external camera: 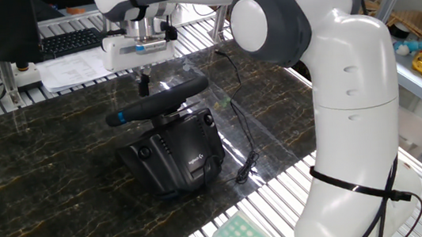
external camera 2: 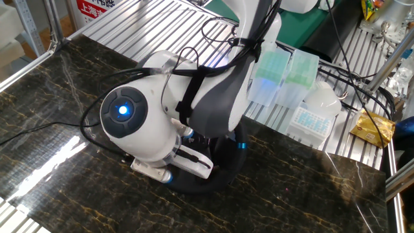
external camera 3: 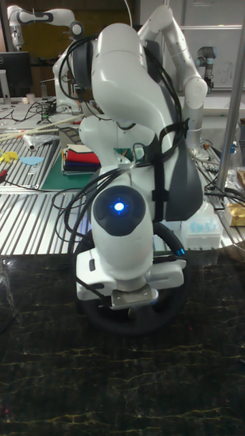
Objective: Rotate the steering wheel 90 degrees clockwise
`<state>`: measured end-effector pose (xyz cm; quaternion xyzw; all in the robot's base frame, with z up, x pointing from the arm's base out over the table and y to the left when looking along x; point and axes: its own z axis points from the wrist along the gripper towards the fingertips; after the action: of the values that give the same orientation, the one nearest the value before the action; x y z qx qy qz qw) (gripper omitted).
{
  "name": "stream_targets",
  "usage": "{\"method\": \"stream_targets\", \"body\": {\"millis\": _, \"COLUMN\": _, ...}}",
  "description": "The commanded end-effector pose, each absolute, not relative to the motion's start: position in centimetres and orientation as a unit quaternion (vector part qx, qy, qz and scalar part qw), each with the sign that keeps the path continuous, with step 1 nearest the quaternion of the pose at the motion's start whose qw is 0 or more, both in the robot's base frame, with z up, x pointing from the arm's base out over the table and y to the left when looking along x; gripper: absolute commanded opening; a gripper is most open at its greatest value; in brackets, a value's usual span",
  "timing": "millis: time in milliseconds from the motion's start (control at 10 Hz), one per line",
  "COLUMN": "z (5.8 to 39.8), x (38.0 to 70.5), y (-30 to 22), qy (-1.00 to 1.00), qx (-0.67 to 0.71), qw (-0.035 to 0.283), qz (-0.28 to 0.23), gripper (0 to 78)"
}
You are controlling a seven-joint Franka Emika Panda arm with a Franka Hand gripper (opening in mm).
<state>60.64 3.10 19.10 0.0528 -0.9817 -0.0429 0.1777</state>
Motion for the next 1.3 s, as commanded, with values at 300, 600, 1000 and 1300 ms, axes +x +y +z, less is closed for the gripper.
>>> {"method": "stream_targets", "body": {"millis": 300, "z": 18.1, "x": 60.9, "y": 5.1, "qy": -0.978, "qx": 0.071, "qw": 0.169, "qz": -0.1, "gripper": 0.0}}
{"method": "stream_targets", "body": {"millis": 600, "z": 17.7, "x": 60.4, "y": 7.0, "qy": -0.98, "qx": 0.065, "qw": 0.162, "qz": -0.1, "gripper": 0.0}}
{"method": "stream_targets", "body": {"millis": 1000, "z": 16.7, "x": 60.2, "y": 7.8, "qy": -0.979, "qx": 0.07, "qw": 0.161, "qz": -0.106, "gripper": 0.0}}
{"method": "stream_targets", "body": {"millis": 1300, "z": 16.7, "x": 60.1, "y": 8.2, "qy": -0.975, "qx": 0.073, "qw": 0.169, "qz": -0.12, "gripper": 0.0}}
